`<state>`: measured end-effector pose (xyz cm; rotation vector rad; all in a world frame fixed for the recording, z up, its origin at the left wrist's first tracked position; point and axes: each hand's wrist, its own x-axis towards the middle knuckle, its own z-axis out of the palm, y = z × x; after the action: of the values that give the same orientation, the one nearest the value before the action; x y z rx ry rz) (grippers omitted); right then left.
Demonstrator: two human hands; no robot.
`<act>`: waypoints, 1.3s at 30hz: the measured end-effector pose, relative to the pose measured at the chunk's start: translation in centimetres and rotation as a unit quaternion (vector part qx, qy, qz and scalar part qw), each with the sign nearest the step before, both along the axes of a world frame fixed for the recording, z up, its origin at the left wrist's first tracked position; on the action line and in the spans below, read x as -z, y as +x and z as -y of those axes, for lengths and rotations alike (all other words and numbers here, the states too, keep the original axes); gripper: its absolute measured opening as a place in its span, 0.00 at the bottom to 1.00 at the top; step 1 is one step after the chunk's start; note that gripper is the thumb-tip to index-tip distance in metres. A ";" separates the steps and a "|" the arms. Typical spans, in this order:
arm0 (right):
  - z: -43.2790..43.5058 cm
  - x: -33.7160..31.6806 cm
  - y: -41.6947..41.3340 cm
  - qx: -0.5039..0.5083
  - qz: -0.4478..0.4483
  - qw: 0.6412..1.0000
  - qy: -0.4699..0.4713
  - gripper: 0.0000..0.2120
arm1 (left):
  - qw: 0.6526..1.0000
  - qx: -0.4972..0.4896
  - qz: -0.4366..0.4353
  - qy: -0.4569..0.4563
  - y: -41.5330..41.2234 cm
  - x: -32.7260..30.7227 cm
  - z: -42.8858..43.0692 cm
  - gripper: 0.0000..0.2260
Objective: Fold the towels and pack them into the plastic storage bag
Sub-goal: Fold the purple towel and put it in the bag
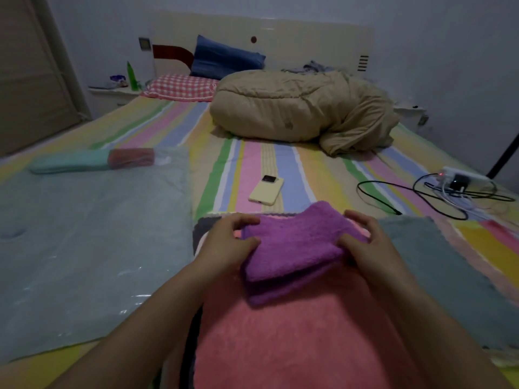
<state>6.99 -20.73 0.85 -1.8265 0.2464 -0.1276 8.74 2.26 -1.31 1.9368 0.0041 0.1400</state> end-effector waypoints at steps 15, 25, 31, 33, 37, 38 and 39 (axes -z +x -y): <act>2.8 3.8 -1.6 0.036 -0.043 0.998 -0.030 0.24 | 0.959 0.004 0.011 0.284 -2.5 0.0 2.9 0.22; 0.8 2.5 -1.1 0.082 -0.079 0.935 0.337 0.14 | 0.885 0.086 0.176 0.423 -3.6 1.6 7.1 0.31; -2.1 0.9 -3.0 0.019 0.068 0.997 -0.025 0.08 | 0.877 0.110 0.123 0.452 -3.2 4.7 8.1 0.37; -3.2 0.9 -4.1 -0.054 0.121 0.980 -0.149 0.07 | 0.953 0.112 0.125 0.252 -3.5 3.3 7.7 0.28; -5.3 3.1 -5.2 -0.174 0.203 0.893 -0.362 0.24 | 0.997 -0.072 0.027 -0.006 -2.4 2.7 3.7 0.15; -5.6 3.8 -5.5 -0.185 0.196 0.865 -0.424 0.27 | 0.995 -0.094 -0.003 -0.017 -2.1 2.8 2.6 0.16; -5.9 4.3 -5.9 -0.193 0.186 0.842 -0.468 0.30 | 0.993 -0.106 -0.024 -0.041 -1.6 3.1 1.6 0.15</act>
<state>1.10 -14.86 -3.44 -2.7199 -0.5698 -0.3604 7.19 0.62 -4.44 1.8546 0.2450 0.2310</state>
